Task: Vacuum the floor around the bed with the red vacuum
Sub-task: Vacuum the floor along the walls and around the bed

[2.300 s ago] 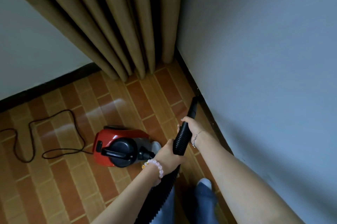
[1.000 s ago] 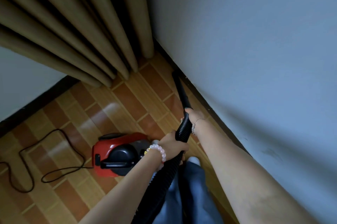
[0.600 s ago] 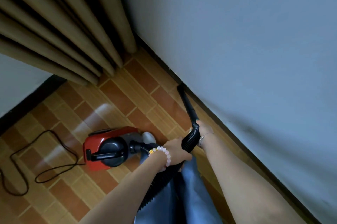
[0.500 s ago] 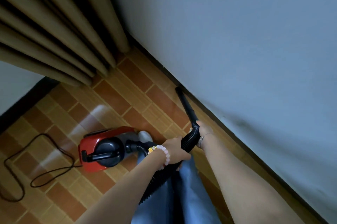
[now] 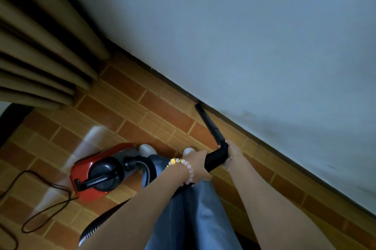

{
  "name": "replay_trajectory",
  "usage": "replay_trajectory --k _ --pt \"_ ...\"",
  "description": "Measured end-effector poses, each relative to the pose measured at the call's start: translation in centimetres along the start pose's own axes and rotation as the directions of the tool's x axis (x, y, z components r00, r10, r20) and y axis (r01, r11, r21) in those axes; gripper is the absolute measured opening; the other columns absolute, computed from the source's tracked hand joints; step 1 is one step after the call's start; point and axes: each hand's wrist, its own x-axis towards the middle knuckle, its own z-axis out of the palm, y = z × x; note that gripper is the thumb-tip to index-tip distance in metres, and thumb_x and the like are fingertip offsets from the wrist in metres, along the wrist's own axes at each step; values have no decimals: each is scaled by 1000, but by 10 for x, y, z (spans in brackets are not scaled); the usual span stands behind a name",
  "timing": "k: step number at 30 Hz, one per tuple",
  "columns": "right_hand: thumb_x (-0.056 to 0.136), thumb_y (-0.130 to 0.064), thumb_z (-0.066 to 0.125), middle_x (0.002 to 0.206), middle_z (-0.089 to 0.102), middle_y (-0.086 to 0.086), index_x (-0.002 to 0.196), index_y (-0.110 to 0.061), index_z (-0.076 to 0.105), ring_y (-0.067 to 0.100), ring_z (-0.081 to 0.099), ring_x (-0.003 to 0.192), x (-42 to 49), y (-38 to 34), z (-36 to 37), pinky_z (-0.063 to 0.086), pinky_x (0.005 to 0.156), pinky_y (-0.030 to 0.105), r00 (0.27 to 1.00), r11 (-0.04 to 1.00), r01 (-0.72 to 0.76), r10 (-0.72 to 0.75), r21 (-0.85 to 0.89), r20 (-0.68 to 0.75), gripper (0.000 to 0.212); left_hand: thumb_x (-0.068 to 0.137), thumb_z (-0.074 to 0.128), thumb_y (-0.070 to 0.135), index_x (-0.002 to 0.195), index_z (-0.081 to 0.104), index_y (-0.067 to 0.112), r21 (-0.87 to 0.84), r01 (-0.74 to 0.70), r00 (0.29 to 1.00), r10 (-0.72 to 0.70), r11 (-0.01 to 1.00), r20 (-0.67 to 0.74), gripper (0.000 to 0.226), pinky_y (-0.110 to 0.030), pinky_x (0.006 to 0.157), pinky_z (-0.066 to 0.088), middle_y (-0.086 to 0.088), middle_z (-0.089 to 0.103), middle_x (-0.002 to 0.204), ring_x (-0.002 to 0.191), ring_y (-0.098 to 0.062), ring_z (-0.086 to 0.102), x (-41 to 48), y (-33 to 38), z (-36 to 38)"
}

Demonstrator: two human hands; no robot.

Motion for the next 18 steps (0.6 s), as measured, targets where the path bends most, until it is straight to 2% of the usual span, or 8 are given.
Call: replay_trajectory --k 2,4,5,8,10,13,16,18 --pt "101 -28 38 72 43 4 100 -9 53 15 47 55 -1 1 -5 40 31 20 998 994 -49 51 96 -22 24 81 57 17 101 39 12 16 -19 1000 18 1000 7 28 -32 54 50 -5 48 78 56 -17 50 4 4 4" --pt "101 -29 40 70 43 6 125 -8 48 16 52 48 0 0 -9 35 25 16 996 982 -48 60 182 -59 33 81 58 17 99 38 13 37 -30 999 29 999 17 27 -35 59 51 -5 48 79 57 -17 50 5 7 7" --pt "100 -28 41 70 44 7 125 -6 48 17 51 51 -1 0 -10 36 25 14 995 975 -45 62 216 -73 34 81 58 17 100 39 13 51 -32 999 31 998 21 28 -36 62 51 -4 48 79 58 -16 48 5 8 8" --pt "98 -23 46 68 45 6 100 -4 50 14 43 56 -6 4 -10 41 31 16 995 959 -61 80 277 -57 20 82 58 16 105 39 12 61 -36 999 34 998 20 29 -29 57 46 -3 46 77 57 -12 45 2 7 6" --pt "96 -22 49 68 47 5 107 -5 50 14 45 55 -3 5 -2 43 40 24 995 959 -56 75 279 -59 20 82 57 16 113 40 12 35 -32 999 31 999 16 35 -27 54 46 -6 50 84 61 -15 49 -2 2 0" --pt "97 -23 48 71 49 7 112 -6 46 15 46 57 -3 -1 23 41 50 26 998 982 -42 51 187 -42 22 80 55 16 122 41 14 -37 -8 1000 8 999 -14 44 -34 61 52 -13 54 105 73 -23 55 -12 -12 -13" --pt "96 -21 46 67 51 8 110 -7 45 16 47 54 -6 -10 56 43 41 22 998 996 -64 63 63 15 20 80 56 16 113 43 11 -92 13 996 -21 996 -90 35 -34 62 53 -14 58 102 73 -24 59 -23 -29 -29" --pt "96 -22 45 65 52 9 111 -7 44 18 48 52 -10 -16 80 43 42 23 997 998 -70 70 -6 24 21 80 58 17 110 45 9 -122 17 987 -36 992 -154 34 -30 61 51 -10 59 97 75 -22 59 -31 -40 -39"
